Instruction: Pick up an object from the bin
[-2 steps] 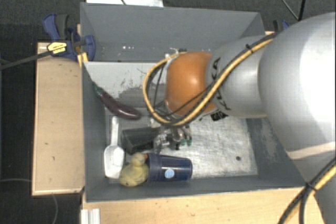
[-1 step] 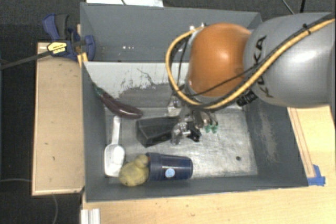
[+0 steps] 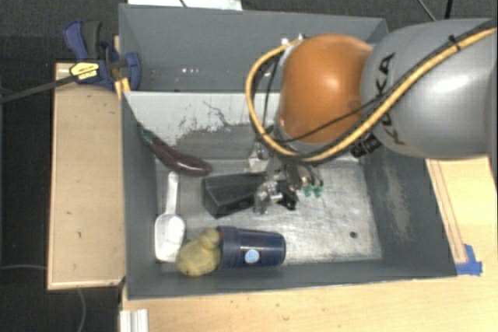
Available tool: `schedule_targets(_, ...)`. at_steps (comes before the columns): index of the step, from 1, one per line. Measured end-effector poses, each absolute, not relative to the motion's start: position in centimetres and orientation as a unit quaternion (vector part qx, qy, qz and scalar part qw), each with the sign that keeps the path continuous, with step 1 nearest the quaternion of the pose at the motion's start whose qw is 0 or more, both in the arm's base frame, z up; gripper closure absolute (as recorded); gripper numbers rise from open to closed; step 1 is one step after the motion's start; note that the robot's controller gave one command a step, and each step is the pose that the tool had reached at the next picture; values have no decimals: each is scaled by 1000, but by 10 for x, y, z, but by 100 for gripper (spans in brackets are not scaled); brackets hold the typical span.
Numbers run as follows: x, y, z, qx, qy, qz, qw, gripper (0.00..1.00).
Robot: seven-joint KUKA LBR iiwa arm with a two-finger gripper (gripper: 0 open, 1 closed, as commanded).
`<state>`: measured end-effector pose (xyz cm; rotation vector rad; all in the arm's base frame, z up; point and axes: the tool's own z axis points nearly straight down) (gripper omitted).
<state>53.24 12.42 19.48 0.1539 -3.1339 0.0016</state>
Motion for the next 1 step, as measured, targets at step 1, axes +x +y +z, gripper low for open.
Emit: schedule_targets(1, 540, 117, 229, 80, -997, 0, 5, 100)
